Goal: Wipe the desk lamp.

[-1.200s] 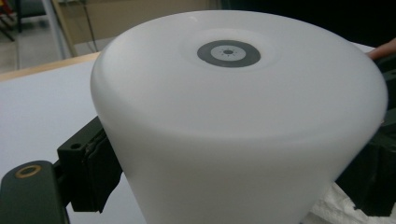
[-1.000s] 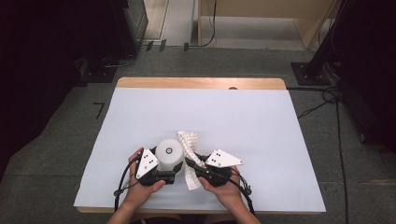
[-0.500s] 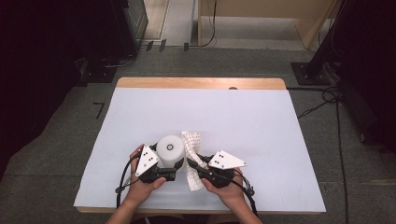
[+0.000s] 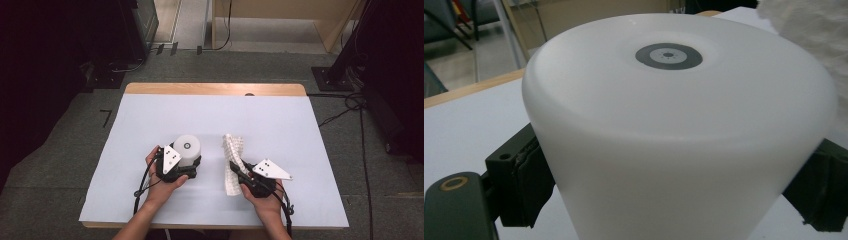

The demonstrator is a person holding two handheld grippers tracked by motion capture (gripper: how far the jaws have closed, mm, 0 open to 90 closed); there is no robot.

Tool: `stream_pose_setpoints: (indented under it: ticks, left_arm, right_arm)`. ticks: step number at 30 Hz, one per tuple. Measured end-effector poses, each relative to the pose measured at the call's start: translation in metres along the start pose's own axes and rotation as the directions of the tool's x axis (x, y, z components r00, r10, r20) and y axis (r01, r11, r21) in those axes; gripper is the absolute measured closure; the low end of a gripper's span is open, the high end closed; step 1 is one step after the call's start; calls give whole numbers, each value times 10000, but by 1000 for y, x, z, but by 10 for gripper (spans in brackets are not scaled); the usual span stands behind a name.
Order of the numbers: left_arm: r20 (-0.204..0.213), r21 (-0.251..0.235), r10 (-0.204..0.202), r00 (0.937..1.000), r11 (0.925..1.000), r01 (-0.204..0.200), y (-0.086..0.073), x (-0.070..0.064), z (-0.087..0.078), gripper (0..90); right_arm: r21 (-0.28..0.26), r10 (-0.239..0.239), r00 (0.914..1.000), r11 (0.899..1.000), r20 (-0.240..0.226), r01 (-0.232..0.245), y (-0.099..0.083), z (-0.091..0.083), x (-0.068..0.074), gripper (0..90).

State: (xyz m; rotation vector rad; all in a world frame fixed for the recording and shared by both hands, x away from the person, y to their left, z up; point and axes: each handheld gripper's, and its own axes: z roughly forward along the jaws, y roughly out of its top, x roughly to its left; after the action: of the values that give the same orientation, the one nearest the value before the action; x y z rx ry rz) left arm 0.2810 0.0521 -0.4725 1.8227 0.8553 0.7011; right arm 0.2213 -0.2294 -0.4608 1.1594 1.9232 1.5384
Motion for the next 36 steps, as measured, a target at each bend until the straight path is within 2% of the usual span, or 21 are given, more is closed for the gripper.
stream_pose_setpoints:
  ticks: [5, 10, 13, 16, 19, 20, 22, 24, 26, 28, 30, 32, 34, 36]
  left_arm:
    - [178, 38, -392, 9991, 9992, 391, -1, 5, 2, 85]
    - [274, -44, -826, 9962, 9966, 828, -1, 9, -6, 71]
    - [518, -348, -869, 9949, 9954, 887, 0, 11, -17, 40]
    - [712, -881, -1027, 9922, 9901, 1088, 3, 14, -34, 31]
    - [779, -1138, -1131, 9905, 9860, 1216, 5, 18, -48, 31]
    - [688, -1237, -1122, 9913, 9850, 1201, 6, 20, -53, 31]
    - [506, -1338, -1266, 9907, 9821, 1324, 5, 26, -60, 31]
    - [295, -1413, -1392, 9898, 9797, 1420, 4, 33, -66, 31]
    - [8, -1523, -1734, 9848, 9733, 1716, 4, 44, -73, 31]
    - [-144, -1628, -1891, 9819, 9693, 1843, 4, 52, -78, 31]
    - [-381, -1685, -2040, 9782, 9662, 1950, 4, 60, -83, 31]
    - [-572, -1716, -2113, 9757, 9649, 1989, 4, 68, -88, 31]
    - [-805, -1688, -2269, 9706, 9628, 2111, 3, 76, -92, 31]
    - [-998, -1617, -2323, 9675, 9632, 2146, 0, 83, -97, 31]
  right_arm:
    - [238, 290, 9991, 9993, 319, -298, -3, -1, -9, 725]
    - [356, 193, 9979, 9991, 623, -215, -3, 3, -14, 725]
    - [517, 11, 9959, 9986, 902, -58, -1, 7, -18, 724]
    - [807, 54, 9946, 9966, 1033, -138, -2, 14, -25, 720]
    - [1268, -218, 9904, 9919, 1362, 44, -4, 24, -31, 706]
    - [1329, -244, 9901, 9911, 1380, 59, -5, 25, -32, 694]
    - [1544, -225, 9908, 9880, 1333, 17, -5, 29, -38, 620]
    - [1422, -88, 9931, 9898, 1166, -79, -2, 28, -42, 535]
    - [1188, 37, 9931, 9928, 1173, -178, 1, 23, -45, 449]
    - [869, 115, 9926, 9960, 1207, -221, 4, 17, -49, 397]
    - [827, 94, 9919, 9964, 1264, -200, 7, 13, -51, 337]
    - [580, 10, 9886, 9983, 1504, -98, 10, 7, -55, 287]
    - [433, 222, 9830, 9986, 1822, -306, 12, 0, -61, 227]
    - [327, 551, 9684, 9973, 2434, -650, 11, -7, -71, 122]
